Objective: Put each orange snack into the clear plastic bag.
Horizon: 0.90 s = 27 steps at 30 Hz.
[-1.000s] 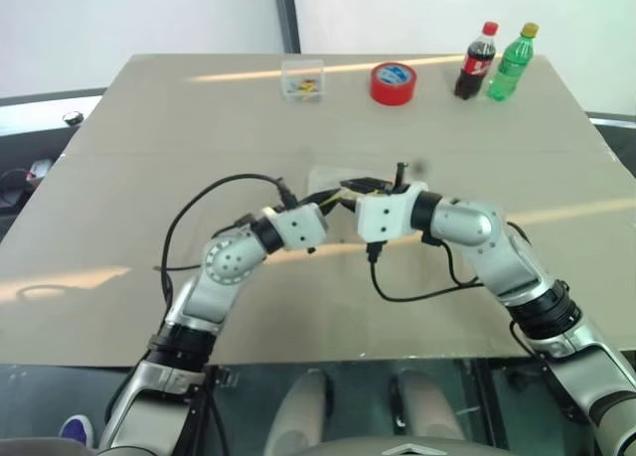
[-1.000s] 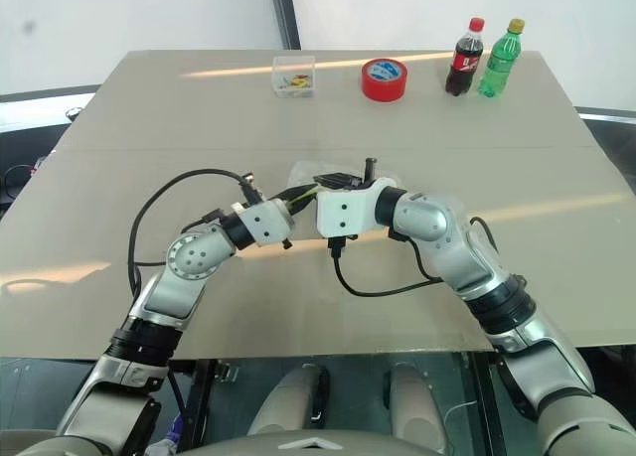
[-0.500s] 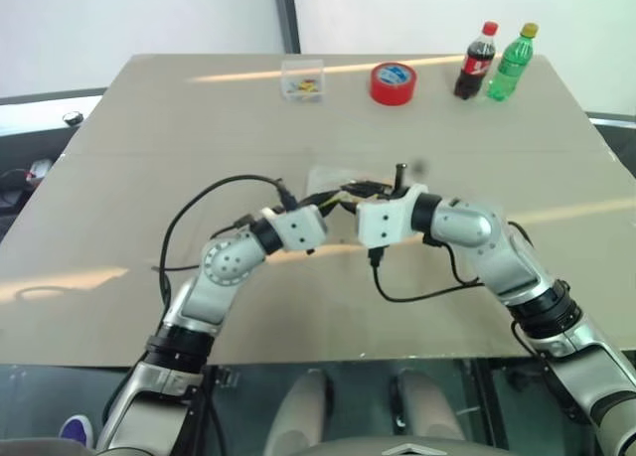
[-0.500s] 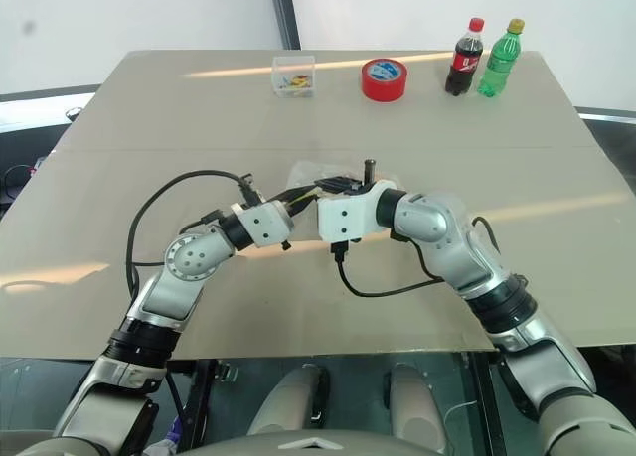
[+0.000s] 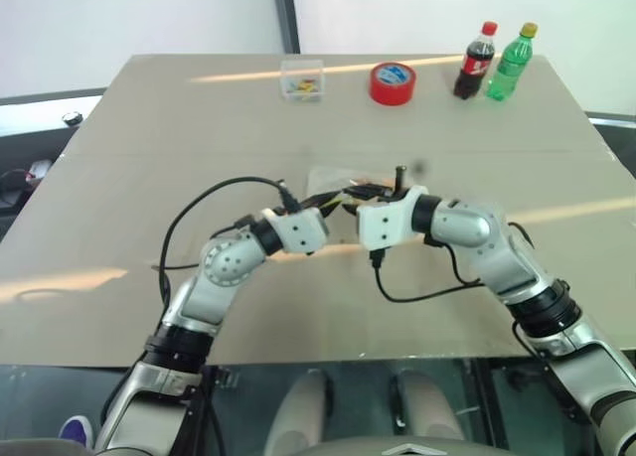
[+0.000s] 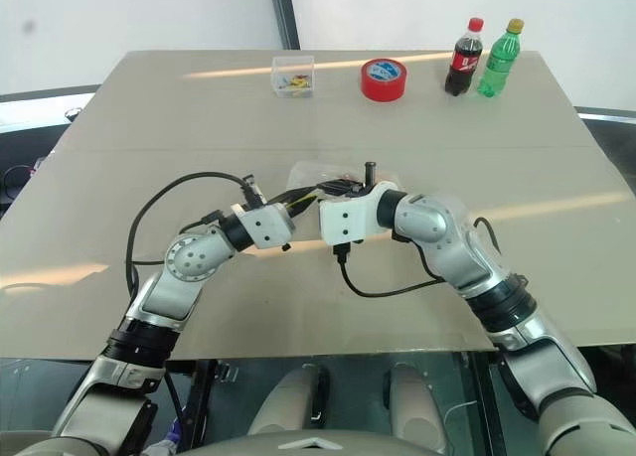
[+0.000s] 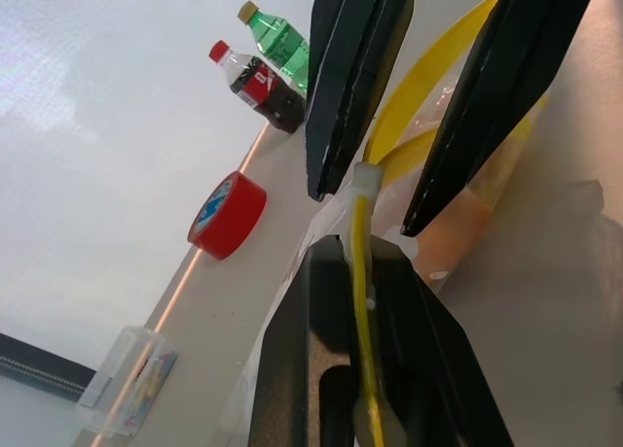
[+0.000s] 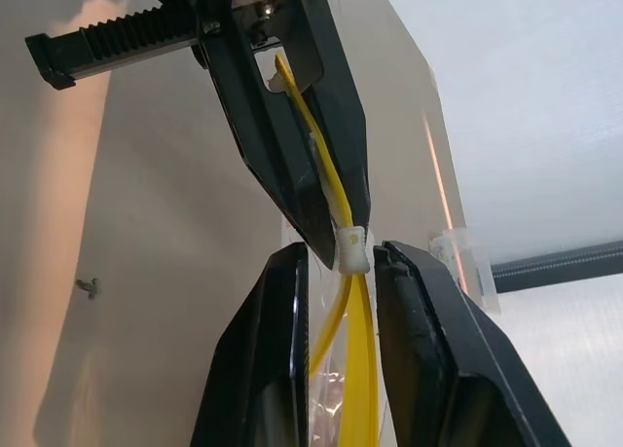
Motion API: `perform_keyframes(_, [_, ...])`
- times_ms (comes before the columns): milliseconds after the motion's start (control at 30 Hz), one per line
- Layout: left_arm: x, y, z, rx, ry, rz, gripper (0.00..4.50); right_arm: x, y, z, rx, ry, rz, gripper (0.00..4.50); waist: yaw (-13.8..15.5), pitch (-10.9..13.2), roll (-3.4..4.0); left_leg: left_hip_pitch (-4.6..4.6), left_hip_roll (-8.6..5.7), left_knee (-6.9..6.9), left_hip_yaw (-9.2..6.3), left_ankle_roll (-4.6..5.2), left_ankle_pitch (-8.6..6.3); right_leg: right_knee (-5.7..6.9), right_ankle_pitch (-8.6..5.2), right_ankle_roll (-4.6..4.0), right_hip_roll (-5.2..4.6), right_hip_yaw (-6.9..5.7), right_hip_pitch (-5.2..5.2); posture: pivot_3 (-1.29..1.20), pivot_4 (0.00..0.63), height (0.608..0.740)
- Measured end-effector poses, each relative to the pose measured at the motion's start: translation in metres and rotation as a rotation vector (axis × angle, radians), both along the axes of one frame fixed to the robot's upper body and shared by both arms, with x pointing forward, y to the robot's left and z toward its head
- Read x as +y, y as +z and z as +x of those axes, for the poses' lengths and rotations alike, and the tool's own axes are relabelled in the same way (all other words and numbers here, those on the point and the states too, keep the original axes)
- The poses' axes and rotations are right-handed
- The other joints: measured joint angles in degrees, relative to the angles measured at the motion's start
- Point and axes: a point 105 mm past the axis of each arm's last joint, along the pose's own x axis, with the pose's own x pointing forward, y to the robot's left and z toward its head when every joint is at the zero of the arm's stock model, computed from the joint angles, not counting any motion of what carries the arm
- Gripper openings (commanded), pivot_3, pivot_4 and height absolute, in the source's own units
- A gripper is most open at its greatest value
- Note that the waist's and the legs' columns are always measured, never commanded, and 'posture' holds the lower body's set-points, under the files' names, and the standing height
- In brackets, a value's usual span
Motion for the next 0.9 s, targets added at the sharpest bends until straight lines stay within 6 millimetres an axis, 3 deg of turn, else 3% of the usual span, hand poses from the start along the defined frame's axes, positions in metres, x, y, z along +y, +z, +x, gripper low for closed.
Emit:
perform_keyframes(533, [0.0000, -0.0001, 0.0000, 0.000, 0.000, 0.001, 0.00, 0.0009, -0.0008, -0.0009, 0.009, 0.007, -0.007, 1.08, -0.02, 0.00, 0.00, 0.00, 0.00, 0.01, 0.00, 0.00, 0.00, 0.00, 0.00, 0.00, 0.00, 0.00, 0.00, 0.00, 0.150, 0.740])
perform_keyframes(667, [-0.0004, -0.0004, -0.0002, 0.001, -0.001, 0.001, 0.00, 0.0001, 0.0004, -0.0001, 0.005, 0.002, -0.002, 0.14, -0.02, 0.00, 0.00, 0.00, 0.00, 0.01, 0.00, -0.01, 0.00, 0.00, 0.00, 0.00, 0.00, 0.00, 0.00, 0.00, 0.150, 0.740])
perform_keyframes(900, [-0.0006, -0.0005, -0.0002, 0.001, -0.002, 0.001, 0.00, 0.0005, 0.0011, 0.0003, 0.004, -0.001, 0.003, 0.14, -0.02, 0.00, 0.00, 0.00, 0.00, 0.01, 0.00, 0.00, 0.00, 0.01, 0.00, 0.00, 0.00, 0.00, 0.00, 0.00, 0.150, 0.740])
